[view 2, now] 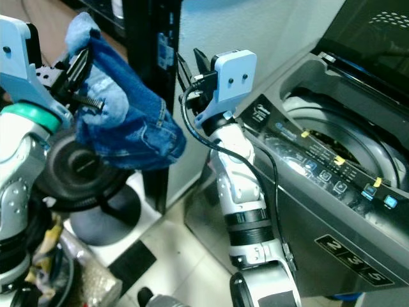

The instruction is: Clothes washing

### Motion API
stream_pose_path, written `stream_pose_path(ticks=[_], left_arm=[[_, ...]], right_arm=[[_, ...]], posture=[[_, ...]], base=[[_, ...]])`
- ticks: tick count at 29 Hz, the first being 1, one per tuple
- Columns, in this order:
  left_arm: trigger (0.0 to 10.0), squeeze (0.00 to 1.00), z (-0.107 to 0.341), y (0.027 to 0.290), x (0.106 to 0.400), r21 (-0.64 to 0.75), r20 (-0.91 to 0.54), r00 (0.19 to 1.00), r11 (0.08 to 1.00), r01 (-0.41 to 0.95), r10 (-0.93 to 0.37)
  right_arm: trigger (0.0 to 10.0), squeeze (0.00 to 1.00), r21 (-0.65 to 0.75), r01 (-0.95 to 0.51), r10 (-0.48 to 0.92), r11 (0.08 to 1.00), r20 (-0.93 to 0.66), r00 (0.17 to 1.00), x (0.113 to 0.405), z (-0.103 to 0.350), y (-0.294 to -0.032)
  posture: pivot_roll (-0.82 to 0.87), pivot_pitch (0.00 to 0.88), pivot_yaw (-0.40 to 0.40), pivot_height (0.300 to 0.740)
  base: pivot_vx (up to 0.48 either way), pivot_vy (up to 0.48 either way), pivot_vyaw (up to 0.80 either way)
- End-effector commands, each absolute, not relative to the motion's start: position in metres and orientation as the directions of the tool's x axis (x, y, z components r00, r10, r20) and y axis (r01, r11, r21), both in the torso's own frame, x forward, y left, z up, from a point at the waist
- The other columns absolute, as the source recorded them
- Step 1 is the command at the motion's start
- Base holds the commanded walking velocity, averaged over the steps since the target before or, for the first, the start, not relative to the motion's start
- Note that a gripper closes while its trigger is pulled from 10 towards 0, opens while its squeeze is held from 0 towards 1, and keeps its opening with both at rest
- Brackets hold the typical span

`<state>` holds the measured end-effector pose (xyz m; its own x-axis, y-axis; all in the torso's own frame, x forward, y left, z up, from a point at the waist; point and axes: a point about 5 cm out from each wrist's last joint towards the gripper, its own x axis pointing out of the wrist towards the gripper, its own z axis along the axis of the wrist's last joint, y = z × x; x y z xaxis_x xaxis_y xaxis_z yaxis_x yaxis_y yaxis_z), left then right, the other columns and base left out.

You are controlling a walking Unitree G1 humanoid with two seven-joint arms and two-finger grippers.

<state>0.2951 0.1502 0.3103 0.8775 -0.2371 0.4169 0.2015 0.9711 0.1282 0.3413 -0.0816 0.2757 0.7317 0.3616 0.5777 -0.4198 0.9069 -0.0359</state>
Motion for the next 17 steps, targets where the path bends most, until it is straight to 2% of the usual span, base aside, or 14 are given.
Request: stream_pose_path(ticks=[1,4,6,17], left_arm=[[10.0,0.00,0.3146,0.1485,0.2925,0.139,0.436,0.865,0.969,0.206,-0.247],[10.0,0.00,0.3144,0.1481,0.2925,0.141,0.434,0.866,0.968,0.207,-0.248],[10.0,0.00,0.3140,0.1478,0.2925,0.142,0.431,0.867,0.968,0.207,-0.249],[10.0,0.00,0.3122,0.1475,0.2925,0.143,0.424,0.871,0.968,0.207,-0.249]], right_arm=[[10.0,0.00,-0.027,-0.408,0.347,0.912,0.579,0.737,0.3412,0.2767,-0.0853],[10.0,0.00,-0.027,-0.393,0.337,0.919,0.568,0.751,0.3425,0.2759,-0.0868],[10.0,0.00,0.010,-0.397,0.325,0.918,0.556,0.765,0.3442,0.2742,-0.0879],[10.0,0.00,-0.003,-0.391,0.327,0.920,0.555,0.765,0.3442,0.2748,-0.0885]], posture=[[0.10,0.014,-0.020,0.740],[0.10,0.015,-0.018,0.740],[0.10,0.016,-0.019,0.740],[0.10,0.017,-0.019,0.740]], base=[[0.000,0.000,-0.80],[0.000,0.000,-0.27],[0.000,0.000,-0.80],[0.000,0.000,-0.80]])
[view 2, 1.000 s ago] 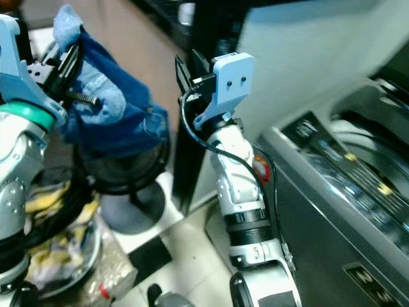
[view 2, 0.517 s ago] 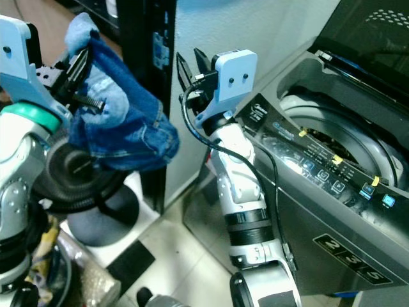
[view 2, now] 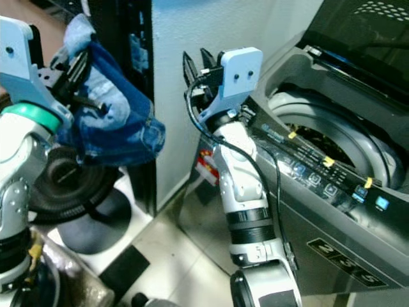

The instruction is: Clothes washing

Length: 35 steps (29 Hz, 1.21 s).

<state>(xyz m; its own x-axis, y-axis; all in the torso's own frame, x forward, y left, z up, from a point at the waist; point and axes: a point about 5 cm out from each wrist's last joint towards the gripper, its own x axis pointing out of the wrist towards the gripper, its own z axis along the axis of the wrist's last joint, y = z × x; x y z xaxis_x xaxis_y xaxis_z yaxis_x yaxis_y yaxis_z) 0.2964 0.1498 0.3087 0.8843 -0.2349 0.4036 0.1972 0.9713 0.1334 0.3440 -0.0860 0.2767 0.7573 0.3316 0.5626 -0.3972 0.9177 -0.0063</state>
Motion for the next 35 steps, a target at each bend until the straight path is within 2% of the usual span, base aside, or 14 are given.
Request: stream_pose_path(ticks=[1,9,16,25,35], left_arm=[[10.0,0.00,0.3120,0.1475,0.2926,0.144,0.424,0.871,0.968,0.206,-0.248],[10.0,0.00,0.3107,0.1475,0.2927,0.144,0.419,0.873,0.968,0.206,-0.248],[10.0,0.00,0.3099,0.1481,0.2931,0.146,0.417,0.875,0.968,0.203,-0.247],[10.0,0.00,0.3094,0.1455,0.2931,0.206,0.419,0.869,0.960,0.191,-0.263],[10.0,0.00,0.3102,0.1466,0.2936,0.187,0.423,0.870,0.964,0.191,-0.254]], right_arm=[[10.0,0.00,-0.004,-0.390,0.327,0.921,0.555,0.765,0.3442,0.2748,-0.0885],[10.0,0.00,-0.005,-0.379,0.319,0.925,0.552,0.770,0.3443,0.2748,-0.0893],[10.0,0.00,-0.024,-0.354,0.307,0.935,0.556,0.772,0.3447,0.2756,-0.0908],[10.0,0.00,-0.025,-0.356,0.308,0.934,0.559,0.770,0.3446,0.2755,-0.0900],[10.0,0.00,-0.025,-0.358,0.309,0.934,0.561,0.768,0.3443,0.2760,-0.0897]], posture=[[0.10,0.016,-0.019,0.740],[0.10,0.017,-0.019,0.740],[0.10,0.017,-0.018,0.740],[0.10,0.013,-0.018,0.740],[0.10,0.011,-0.016,0.740]], base=[[0.000,0.000,-0.80],[0.000,0.000,-0.80],[0.000,0.000,0.00],[0.000,-0.420,0.00],[0.000,0.000,0.00]])
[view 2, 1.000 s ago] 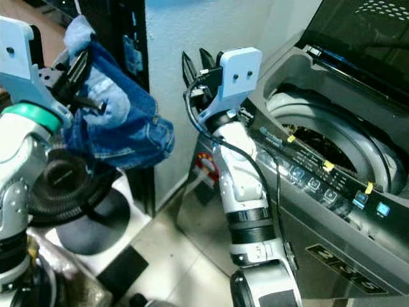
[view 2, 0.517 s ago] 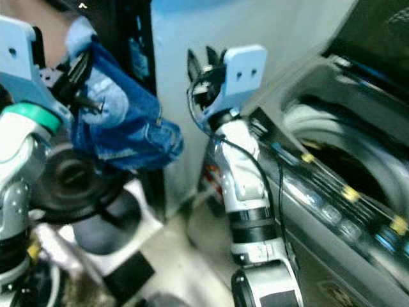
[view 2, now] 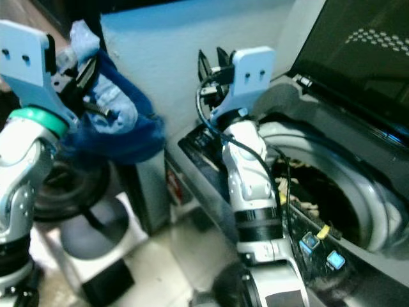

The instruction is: Clothes washing

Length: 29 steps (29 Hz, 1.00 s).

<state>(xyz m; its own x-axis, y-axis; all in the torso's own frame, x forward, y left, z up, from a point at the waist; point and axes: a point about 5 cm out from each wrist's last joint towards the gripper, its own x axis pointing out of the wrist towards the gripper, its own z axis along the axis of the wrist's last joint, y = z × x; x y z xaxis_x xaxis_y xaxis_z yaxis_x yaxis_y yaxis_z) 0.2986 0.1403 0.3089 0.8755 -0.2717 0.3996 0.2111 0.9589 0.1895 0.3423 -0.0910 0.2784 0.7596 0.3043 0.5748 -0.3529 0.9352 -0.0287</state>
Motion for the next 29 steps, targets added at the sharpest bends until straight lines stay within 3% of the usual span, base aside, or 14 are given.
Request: stream_pose_path(ticks=[1,29], left_arm=[[10.0,0.00,0.3102,0.1467,0.2937,0.187,0.424,0.869,0.964,0.190,-0.253],[10.0,0.00,0.3101,0.1482,0.2937,0.170,0.432,0.871,0.969,0.177,-0.234]], right_arm=[[10.0,0.00,-0.025,-0.358,0.309,0.934,0.562,0.767,0.3443,0.2762,-0.0896],[10.0,0.00,-0.033,-0.364,0.318,0.931,0.561,0.764,0.3439,0.2758,-0.0886]], posture=[[0.10,0.013,-0.017,0.740],[0.10,0.018,-0.019,0.740]], base=[[0.000,0.000,0.00],[0.000,0.000,0.00]])
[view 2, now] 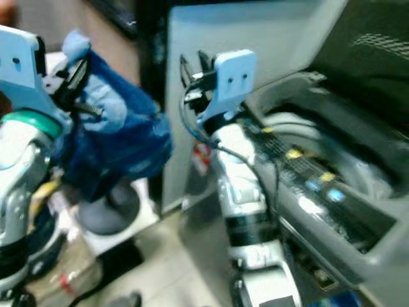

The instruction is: Clothes washing

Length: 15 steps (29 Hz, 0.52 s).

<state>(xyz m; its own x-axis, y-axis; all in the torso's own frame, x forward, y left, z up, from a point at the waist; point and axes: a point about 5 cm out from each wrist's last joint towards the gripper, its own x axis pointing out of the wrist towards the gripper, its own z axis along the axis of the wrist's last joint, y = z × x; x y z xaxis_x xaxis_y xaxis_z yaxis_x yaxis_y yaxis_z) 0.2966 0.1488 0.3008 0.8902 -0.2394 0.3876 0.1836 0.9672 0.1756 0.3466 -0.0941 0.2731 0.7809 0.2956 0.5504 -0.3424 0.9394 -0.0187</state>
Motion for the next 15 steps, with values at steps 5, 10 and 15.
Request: stream_pose_path(ticks=[5,10,15], left_arm=[[10.0,0.00,0.3099,0.1480,0.2938,0.169,0.430,0.871,0.969,0.178,-0.235],[10.0,0.00,0.3098,0.1479,0.2940,0.170,0.429,0.872,0.969,0.180,-0.237],[10.0,0.00,0.3098,0.1480,0.2942,0.169,0.429,0.872,0.969,0.179,-0.236]], right_arm=[[10.0,0.00,-0.033,-0.365,0.319,0.931,0.561,0.764,0.3437,0.2756,-0.0883],[10.0,0.00,-0.033,-0.365,0.320,0.930,0.561,0.763,0.3437,0.2756,-0.0881],[10.0,0.00,-0.034,-0.366,0.320,0.930,0.562,0.763,0.3437,0.2757,-0.0879]], posture=[[0.10,0.018,-0.018,0.740],[0.09,0.019,-0.019,0.740],[0.10,0.019,-0.019,0.740]], base=[[0.000,0.000,0.00],[0.000,0.000,0.00],[0.000,0.000,0.00]])
